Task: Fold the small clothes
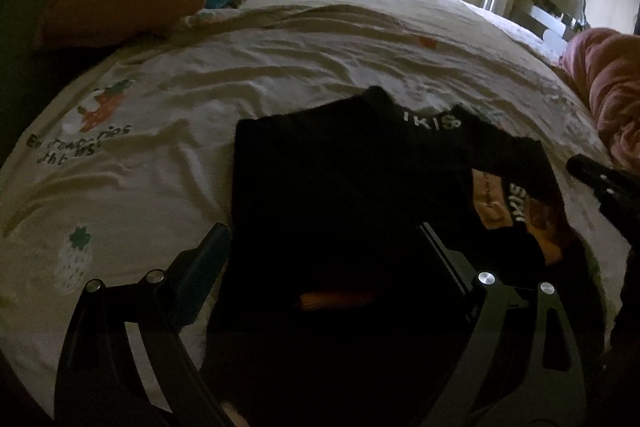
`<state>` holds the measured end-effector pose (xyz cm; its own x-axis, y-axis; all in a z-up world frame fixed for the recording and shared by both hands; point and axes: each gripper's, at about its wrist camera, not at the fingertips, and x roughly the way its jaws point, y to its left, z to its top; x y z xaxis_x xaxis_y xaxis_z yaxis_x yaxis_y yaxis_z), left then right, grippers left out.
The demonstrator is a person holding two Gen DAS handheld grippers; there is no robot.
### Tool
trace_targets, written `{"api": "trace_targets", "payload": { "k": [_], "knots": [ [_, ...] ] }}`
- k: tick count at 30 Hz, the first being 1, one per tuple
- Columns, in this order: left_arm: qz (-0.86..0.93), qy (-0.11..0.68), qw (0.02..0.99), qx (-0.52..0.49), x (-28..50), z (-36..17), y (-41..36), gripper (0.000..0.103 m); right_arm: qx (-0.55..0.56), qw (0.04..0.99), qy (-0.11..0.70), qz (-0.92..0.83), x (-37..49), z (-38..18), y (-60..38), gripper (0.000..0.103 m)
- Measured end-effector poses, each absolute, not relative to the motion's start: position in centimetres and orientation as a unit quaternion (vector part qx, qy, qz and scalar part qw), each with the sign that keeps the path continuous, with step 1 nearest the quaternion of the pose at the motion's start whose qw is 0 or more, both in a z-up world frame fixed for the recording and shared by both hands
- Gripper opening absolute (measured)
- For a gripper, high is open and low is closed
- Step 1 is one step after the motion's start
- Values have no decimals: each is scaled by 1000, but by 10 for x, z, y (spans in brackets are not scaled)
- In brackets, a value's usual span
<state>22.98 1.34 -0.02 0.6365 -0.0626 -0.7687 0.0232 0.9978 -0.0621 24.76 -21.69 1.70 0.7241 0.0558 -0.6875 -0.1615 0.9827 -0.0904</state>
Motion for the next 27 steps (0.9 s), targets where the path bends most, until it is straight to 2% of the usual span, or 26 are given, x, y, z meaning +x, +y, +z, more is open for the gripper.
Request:
{"api": "trace_targets", "payload": {
  "k": [1, 6, 7, 9, 11, 17, 19, 27],
  "knots": [
    [-25, 427, 904, -21, 231, -2, 12, 85, -69, 927, 365, 58, 246, 18, -218, 27],
    [-28, 436, 899, -14, 236, -11, 7, 85, -65, 924, 368, 80, 237, 15, -210, 32],
    [-31, 440, 898, -16, 236, -13, 6, 85, -65, 919, 377, 94, 235, 12, -204, 36],
    [-35, 449, 893, -15, 238, -19, 6, 79, -63, 910, 392, 121, 232, 6, -194, 39],
    [-39, 459, 887, -16, 238, -25, 6, 74, -61, 898, 410, 147, 229, -3, -183, 39],
    [-50, 476, 878, -29, 236, -39, 13, 73, -65, 873, 459, 152, 230, -31, -172, 41],
    [-52, 475, 878, -30, 235, -40, 14, 73, -58, 867, 477, 135, 233, -40, -177, 50],
    [-55, 474, 878, -36, 230, -41, 16, 73, -35, 873, 468, 130, 225, -40, -186, 53]
  ]
}}
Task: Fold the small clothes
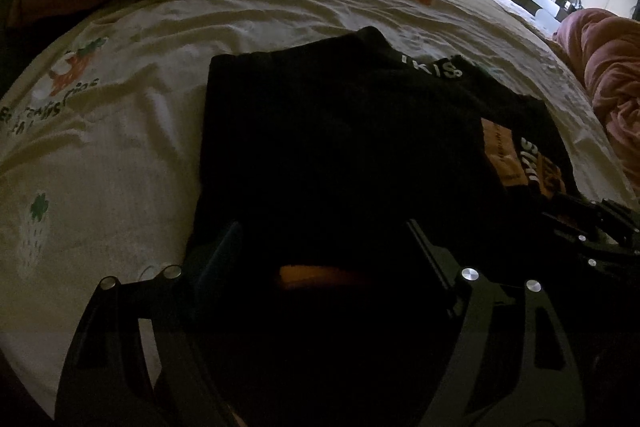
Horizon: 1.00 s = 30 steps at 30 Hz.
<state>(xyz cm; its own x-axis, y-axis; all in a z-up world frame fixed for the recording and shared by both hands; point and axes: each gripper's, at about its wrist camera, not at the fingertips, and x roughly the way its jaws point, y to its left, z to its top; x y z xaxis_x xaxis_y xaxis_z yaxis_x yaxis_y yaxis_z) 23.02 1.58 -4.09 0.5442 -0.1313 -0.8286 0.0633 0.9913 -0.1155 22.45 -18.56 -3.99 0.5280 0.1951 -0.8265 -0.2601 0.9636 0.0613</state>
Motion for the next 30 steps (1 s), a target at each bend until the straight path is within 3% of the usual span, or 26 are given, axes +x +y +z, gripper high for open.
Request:
{"api": "trace_targets", "payload": {
  "k": [2, 4, 12, 16, 25, 30],
  "knots": [
    [-56, 474, 878, -36, 228, -40, 16, 73, -30, 878, 460, 128, 222, -36, -189, 54],
    [-57, 473, 878, -37, 227, -39, 17, 73, -33, 885, 449, 121, 218, -30, -191, 63],
    [-60, 461, 884, -50, 218, -27, 20, 73, -58, 905, 405, 115, 198, -8, -184, 79],
    [-58, 451, 889, -52, 213, -19, 22, 79, -67, 911, 391, 111, 193, 0, -179, 91],
    [-62, 434, 896, -62, 201, -2, 26, 93, -72, 923, 364, 106, 181, 17, -174, 96],
    [-57, 426, 902, -51, 192, 8, 24, 93, -69, 927, 353, 110, 173, 26, -174, 97]
  ]
}}
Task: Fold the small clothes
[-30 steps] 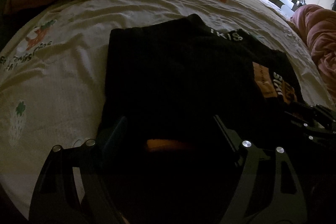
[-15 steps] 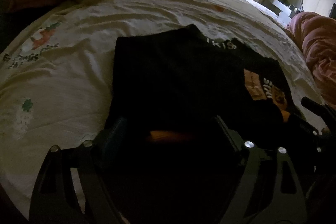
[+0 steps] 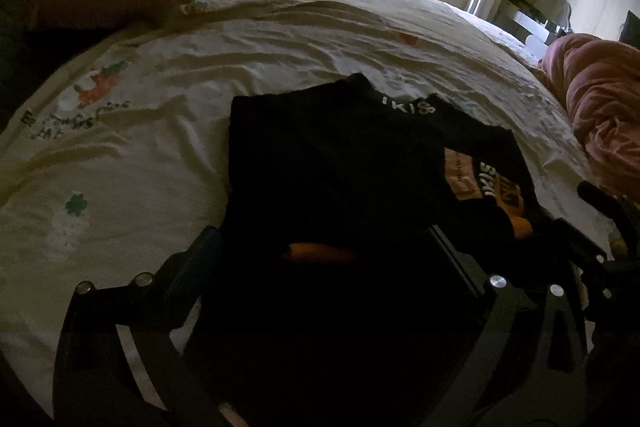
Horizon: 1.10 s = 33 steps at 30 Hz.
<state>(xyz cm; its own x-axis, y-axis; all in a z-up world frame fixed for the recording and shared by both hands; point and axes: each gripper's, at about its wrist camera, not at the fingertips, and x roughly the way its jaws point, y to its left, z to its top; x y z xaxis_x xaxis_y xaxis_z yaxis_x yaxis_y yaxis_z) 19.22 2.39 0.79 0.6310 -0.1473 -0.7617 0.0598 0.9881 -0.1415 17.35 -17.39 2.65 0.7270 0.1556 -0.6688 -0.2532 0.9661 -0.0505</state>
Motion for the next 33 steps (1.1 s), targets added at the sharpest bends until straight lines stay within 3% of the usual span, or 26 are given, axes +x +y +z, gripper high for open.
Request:
{"api": "trace_targets", "payload": {
  "k": [33],
  "knots": [
    [-54, 386, 921, -19, 118, 48, 22, 93, -81, 928, 342, 124, 103, 46, -179, 97]
  ]
}}
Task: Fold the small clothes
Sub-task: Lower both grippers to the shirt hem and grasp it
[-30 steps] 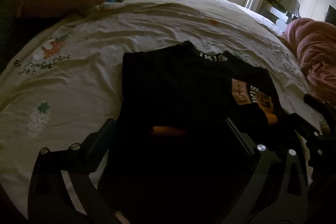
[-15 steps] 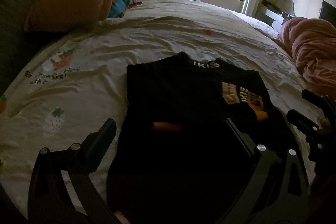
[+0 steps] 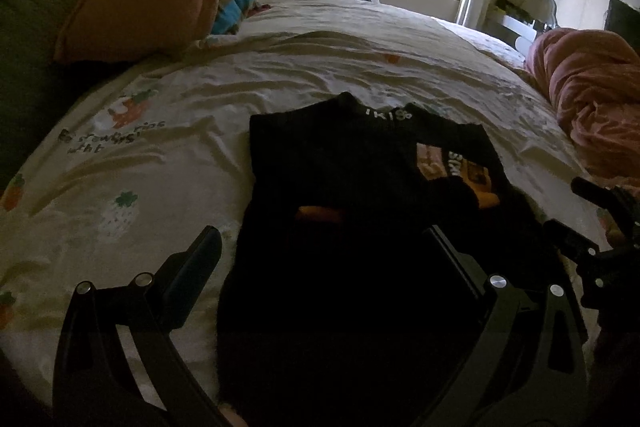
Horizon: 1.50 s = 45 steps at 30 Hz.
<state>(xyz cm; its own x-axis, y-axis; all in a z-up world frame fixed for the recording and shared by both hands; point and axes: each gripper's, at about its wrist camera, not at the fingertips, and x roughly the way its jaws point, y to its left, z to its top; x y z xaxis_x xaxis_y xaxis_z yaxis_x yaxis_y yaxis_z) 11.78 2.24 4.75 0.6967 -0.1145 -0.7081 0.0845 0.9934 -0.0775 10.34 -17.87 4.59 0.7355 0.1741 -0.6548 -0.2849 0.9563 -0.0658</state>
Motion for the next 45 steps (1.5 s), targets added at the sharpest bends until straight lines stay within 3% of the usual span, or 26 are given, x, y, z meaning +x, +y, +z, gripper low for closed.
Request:
{"api": "trace_targets", "payload": {
  "k": [31, 45],
  "knots": [
    [-28, 432, 901, -13, 67, 13, 54, 93, -69, 901, 421, 85, 53, 5, -213, 97],
    [-22, 476, 876, -78, 41, -12, 100, 93, -62, 887, 449, 81, 34, -7, -229, 97]
  ]
}}
